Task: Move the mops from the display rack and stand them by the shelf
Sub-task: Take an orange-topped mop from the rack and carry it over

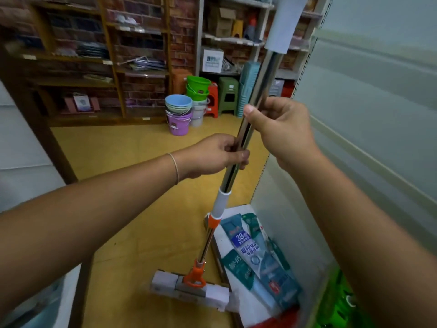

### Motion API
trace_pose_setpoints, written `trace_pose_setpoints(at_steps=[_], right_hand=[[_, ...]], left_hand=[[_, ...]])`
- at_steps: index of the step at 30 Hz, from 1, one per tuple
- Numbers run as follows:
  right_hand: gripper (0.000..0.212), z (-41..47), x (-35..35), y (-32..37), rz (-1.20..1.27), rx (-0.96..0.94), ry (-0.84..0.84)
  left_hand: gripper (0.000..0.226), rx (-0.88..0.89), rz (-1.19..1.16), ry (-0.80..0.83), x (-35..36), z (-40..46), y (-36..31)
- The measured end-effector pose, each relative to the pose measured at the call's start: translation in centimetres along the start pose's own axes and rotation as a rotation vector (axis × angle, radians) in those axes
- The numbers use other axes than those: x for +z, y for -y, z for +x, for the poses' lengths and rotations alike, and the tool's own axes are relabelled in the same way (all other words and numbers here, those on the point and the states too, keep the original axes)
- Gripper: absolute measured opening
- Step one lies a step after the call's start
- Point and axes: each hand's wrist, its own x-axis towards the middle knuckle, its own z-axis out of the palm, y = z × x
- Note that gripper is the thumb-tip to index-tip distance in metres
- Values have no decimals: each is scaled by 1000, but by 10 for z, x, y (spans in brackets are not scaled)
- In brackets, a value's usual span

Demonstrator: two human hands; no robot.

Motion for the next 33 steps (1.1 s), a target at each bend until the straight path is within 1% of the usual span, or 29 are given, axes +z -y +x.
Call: trace_pose_setpoints(at_steps=[6,9,12,16,18,20,23,26,29,31,33], right_hand=[[12,72,2,-23,0,-15,16],[8,104,-8,-28,-16,-24,4],[10,126,-21,-35,-37,-27,-15],[7,148,-39,-47,-34,-7,-34],[8,158,-48,-52,-50,13,-41],[10,167,-55,-57,-74,29,-36],[6,180,-65,-58,-95,37,-53],[14,195,-77,-53,-169,15,-78],[19,211,-86,-46,-204,12,-167],[15,222,-91,-41,-234,23,-253],[12,233,-97,-36,-262,50,-349]], left_hand=[[23,-45,18,71,-33,75,1],[28,-23,-19,88,-40,110,-7],[33,2,-51,123,-40,140,-14],[36,39,-85,206,-37,181,-16],[39,59,-92,253,-35,200,-16],[48,82,-86,302,-33,219,-15],[65,121,-71,379,-30,246,-19],[72,150,-80,454,-30,275,-31],[66,208,-47,567,-34,306,-48],[65,256,-18,629,-36,323,-62],[60,321,4,647,-38,340,-78]])
